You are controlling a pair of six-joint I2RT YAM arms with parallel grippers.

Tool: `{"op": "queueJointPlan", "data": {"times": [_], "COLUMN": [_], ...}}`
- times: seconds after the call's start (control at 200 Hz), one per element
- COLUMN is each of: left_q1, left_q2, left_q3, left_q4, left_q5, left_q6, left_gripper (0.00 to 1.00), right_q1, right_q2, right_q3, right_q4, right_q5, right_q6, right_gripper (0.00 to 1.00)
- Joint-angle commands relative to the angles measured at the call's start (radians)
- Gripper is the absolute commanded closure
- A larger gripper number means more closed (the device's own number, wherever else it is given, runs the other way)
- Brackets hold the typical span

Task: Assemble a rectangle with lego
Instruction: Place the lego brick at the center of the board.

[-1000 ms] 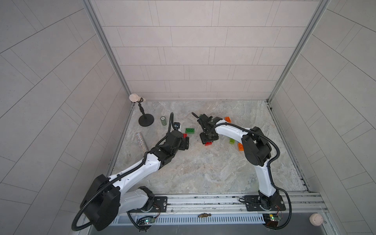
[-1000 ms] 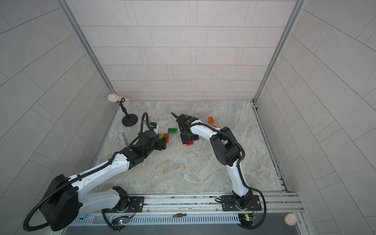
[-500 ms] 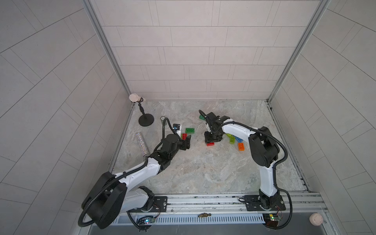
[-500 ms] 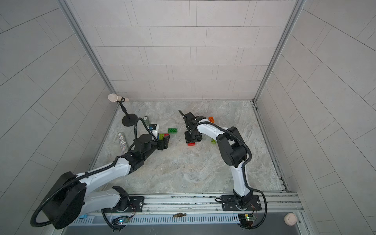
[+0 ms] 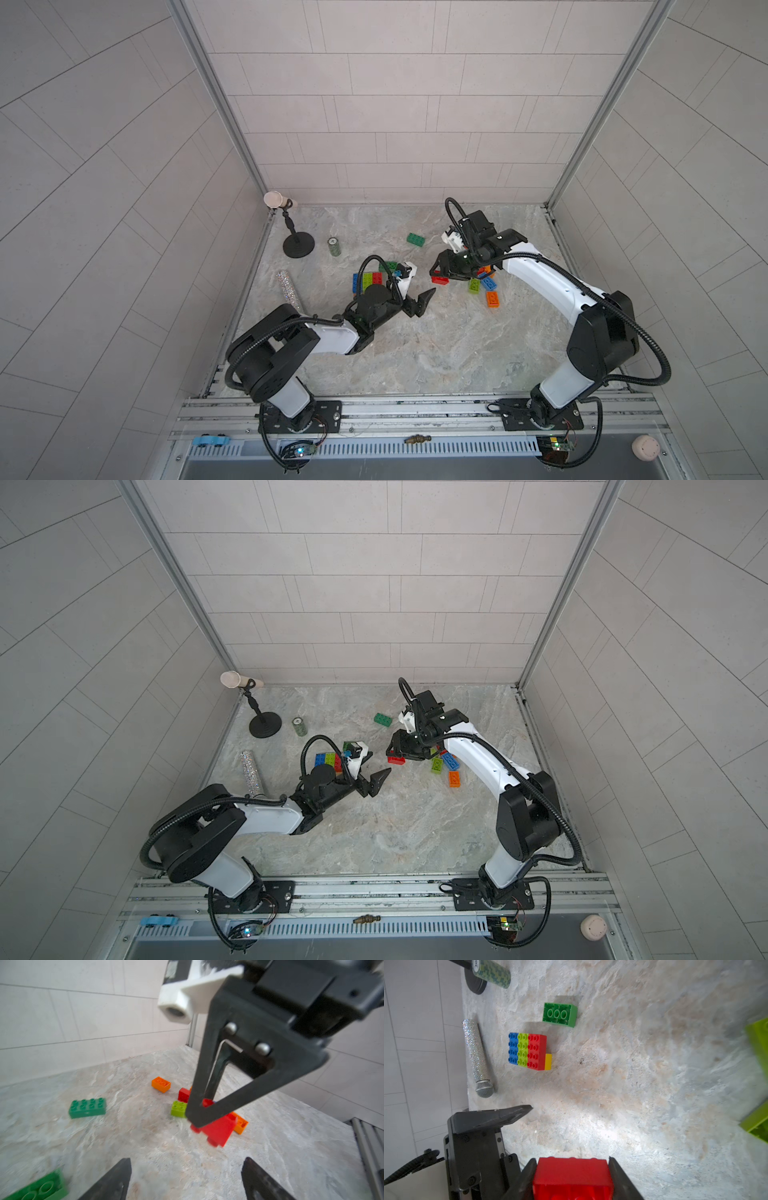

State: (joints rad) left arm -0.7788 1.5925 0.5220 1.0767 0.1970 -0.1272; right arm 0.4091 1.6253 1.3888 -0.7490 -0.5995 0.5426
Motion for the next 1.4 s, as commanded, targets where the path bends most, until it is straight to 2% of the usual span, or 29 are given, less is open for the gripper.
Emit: {"op": "queueJointPlan", "data": {"times": [0.0, 0.275, 0.505, 0.595, 0.746, 0.821, 0.921, 1.066, 1.266, 1.351, 1.396], "left_q1": [-0.003, -0.004, -0.003, -0.004, -0.004, -0.004, -0.003, -0.004, -0.004, -0.005, -0.012], "left_q2": [0.014, 0.023, 0.021, 0.021, 0.026, 0.023, 0.017, 0.002, -0.049, -0.071, -0.070], "left_q3": [0.028, 0.053, 0.084, 0.093, 0.092, 0.090, 0.090, 0.075, 0.060, 0.123, 0.187], "left_q4": [0.114, 0.095, 0.055, 0.035, 0.033, 0.032, 0.014, -0.031, -0.281, -0.518, -0.712], "left_q5": [0.092, 0.173, 0.209, 0.220, 0.228, 0.229, 0.227, 0.198, 0.110, 0.074, 0.039], "left_q6": [0.027, 0.023, 0.034, 0.040, 0.031, 0.029, 0.034, 0.045, 0.082, 0.107, 0.129], "left_gripper": [0.14, 0.21, 0.30, 0.40, 0.63, 0.70, 0.77, 0.78, 0.80, 0.81, 0.82], "right_q1": [-0.011, -0.024, -0.024, -0.024, -0.025, -0.026, -0.029, -0.068, -0.233, -0.274, -0.279], "right_q2": [-0.043, -0.073, -0.071, -0.071, -0.077, -0.077, -0.083, -0.110, -0.190, -0.207, -0.211], "right_q3": [-0.013, -0.030, -0.036, -0.039, -0.045, -0.047, -0.050, -0.055, -0.160, -0.194, -0.199], "right_q4": [-0.042, -0.075, -0.090, -0.087, -0.047, -0.037, -0.025, -0.020, 0.057, 0.053, 0.024], "right_q5": [-0.086, -0.198, -0.233, -0.234, -0.240, -0.239, -0.240, -0.231, -0.201, -0.102, -0.012], "right_q6": [-0.011, -0.046, -0.067, -0.066, -0.036, -0.029, -0.021, -0.022, 0.021, 0.015, 0.000], "right_gripper": [0.53, 0.55, 0.56, 0.56, 0.56, 0.54, 0.49, 0.43, 0.39, 0.39, 0.40]}}
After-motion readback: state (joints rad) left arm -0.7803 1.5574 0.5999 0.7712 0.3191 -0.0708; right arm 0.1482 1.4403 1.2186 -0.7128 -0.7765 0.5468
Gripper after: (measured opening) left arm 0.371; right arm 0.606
